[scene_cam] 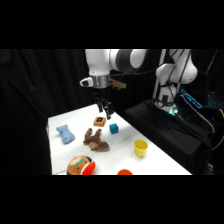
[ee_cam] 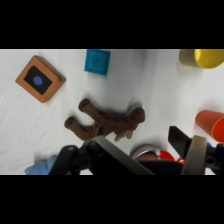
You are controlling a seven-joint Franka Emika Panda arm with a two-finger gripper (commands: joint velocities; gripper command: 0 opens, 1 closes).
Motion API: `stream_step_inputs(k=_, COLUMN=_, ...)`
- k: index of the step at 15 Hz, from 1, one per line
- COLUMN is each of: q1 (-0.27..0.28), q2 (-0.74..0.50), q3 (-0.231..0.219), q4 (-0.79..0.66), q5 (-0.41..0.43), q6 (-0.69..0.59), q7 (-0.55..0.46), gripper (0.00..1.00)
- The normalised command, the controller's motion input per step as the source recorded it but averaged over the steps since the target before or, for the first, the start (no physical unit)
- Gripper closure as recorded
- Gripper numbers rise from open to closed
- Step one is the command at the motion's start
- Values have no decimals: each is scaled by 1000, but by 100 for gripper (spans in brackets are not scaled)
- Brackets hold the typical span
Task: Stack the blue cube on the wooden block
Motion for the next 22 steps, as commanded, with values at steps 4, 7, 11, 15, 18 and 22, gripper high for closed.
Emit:
stream_step_inputs(k=4, q1=-17, q2=-73, q3=24, q4=9, q5=1, q6=-8, q7=42, gripper=0)
stream_step_inputs(k=7, q1=-30, q2=-175, q3=9, q4=-60, q5=5, q6=36, q7=60, gripper=0)
stream_step_inputs(k=11, q1=-64, q2=-185, q3=-29, q4=-163, q5=21, q6=108, q7=60, gripper=0)
stream_step_inputs(k=15, q1=-60, q2=-182, q3=-36, q4=-244, q5=30, q6=168, q7=65, gripper=0)
stream_step_inputs(k=18, q1=-58, q2=-186, q3=-34, q4=-300, q5=24, q6=210, q7=52, gripper=0)
stream_step_inputs(k=22, q1=-56, q2=-196, q3=-33, q4=-341, q5=15, q6=269, q7=52, gripper=0)
